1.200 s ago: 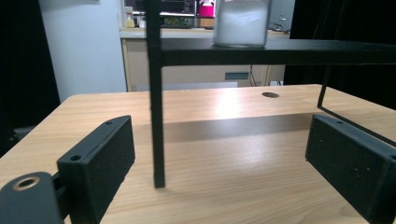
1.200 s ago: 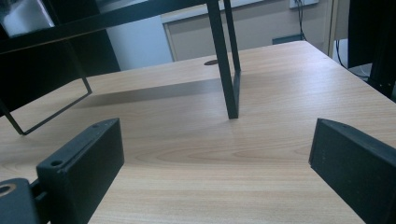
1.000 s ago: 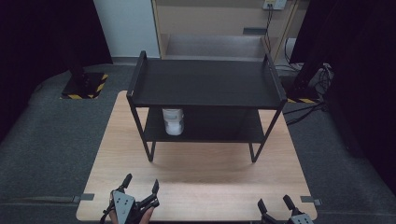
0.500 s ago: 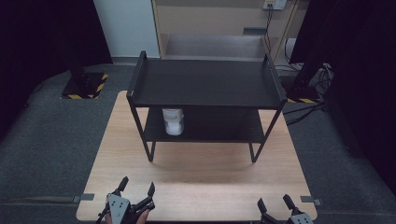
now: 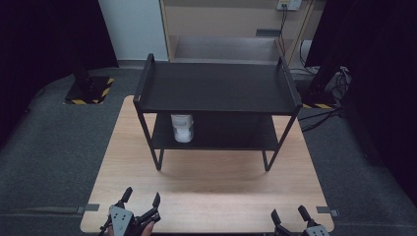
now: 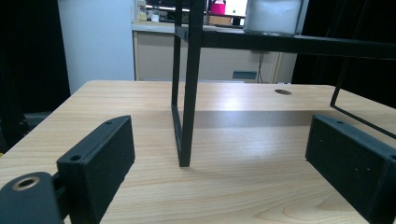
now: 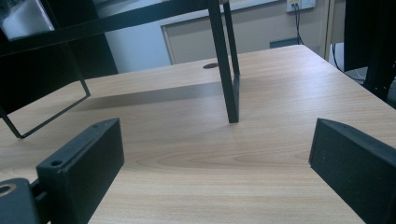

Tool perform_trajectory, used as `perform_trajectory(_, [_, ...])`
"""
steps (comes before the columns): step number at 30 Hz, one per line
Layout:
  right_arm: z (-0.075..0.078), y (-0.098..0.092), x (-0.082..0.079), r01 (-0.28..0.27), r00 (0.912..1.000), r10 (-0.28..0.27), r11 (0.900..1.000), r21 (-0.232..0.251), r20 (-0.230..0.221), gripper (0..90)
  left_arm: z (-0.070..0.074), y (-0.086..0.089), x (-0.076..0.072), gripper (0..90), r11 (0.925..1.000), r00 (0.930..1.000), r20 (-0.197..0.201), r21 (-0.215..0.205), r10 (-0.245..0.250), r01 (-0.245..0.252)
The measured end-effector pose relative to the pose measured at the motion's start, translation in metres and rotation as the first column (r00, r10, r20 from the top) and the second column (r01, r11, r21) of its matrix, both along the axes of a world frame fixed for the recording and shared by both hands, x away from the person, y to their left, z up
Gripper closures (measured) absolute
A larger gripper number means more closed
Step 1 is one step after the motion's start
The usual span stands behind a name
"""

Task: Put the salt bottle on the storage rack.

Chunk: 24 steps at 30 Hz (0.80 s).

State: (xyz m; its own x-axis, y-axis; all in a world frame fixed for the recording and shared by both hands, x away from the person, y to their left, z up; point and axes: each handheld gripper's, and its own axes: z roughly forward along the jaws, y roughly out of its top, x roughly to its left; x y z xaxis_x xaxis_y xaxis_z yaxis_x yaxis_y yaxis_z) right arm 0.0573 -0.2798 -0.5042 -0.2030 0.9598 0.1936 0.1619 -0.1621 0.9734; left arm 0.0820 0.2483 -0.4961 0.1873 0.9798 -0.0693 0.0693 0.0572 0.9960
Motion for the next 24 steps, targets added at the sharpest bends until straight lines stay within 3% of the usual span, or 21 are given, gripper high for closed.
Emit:
perform_trajectory(16, [0.000,0.000,0.003,-0.005,1.0000,0.005,1.000,0.005,-0.004,3.4,0.001,0.000,0.000,7.1,1.0000,1.0000,0.003,-0.005,-0.006,0.006])
perform_trajectory(24, [0.005,-0.003,-0.012,0.003,0.9996,-0.003,1.000,0.013,0.029,3.3,0.006,0.000,-0.009,7.1,0.9999,0.9999,0.014,-0.013,-0.005,0.005])
